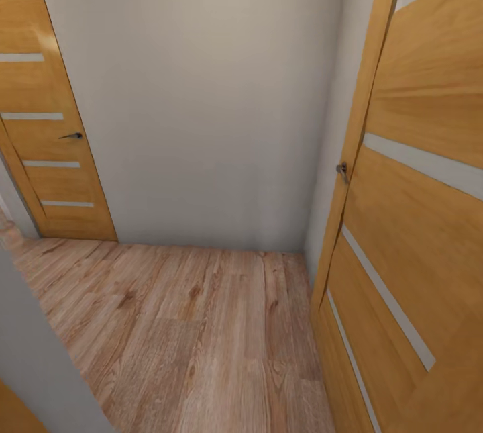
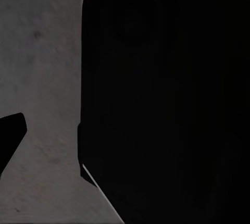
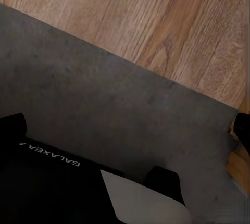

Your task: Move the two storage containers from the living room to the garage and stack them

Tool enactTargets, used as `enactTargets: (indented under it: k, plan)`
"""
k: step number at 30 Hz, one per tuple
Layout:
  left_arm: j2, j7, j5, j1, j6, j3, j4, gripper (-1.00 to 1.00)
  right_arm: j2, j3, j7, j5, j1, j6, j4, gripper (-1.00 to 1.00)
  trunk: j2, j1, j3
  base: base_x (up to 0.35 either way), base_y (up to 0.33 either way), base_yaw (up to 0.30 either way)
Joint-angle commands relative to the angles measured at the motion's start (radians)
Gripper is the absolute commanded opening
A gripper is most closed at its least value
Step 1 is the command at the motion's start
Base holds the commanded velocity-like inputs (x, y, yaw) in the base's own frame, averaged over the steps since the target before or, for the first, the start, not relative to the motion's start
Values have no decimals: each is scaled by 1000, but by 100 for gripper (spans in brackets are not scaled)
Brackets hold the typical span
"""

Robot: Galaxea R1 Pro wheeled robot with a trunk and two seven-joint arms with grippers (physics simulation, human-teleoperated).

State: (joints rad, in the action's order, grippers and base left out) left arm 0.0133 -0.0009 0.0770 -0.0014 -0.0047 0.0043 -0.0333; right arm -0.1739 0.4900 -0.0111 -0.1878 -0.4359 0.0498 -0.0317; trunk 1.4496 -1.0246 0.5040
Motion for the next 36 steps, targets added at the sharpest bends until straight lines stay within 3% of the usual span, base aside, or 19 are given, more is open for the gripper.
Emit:
enactTargets:
  k: [1,13,30,36]
  plan:
    - [0,-1,8,0,0,-1,0,100,-1,9,-1,-10,-1,1,-2,100,0,0,1,272,0,0]
    - [-1,-1,7,0,-1,-1,0,100,-1,9,-1,-10,-1,0,-2,100,0,0,1,302,0,0]
    - [-1,2,7,0,-1,0,0,100,-1,9,-1,-10,-1,1,-2,100,0,0,1,25,0,-46]
    - [0,0,7,0,-1,0,0,100,-1,9,-1,-10,-1,1,-2,100,0,0,1,208,0,-1]
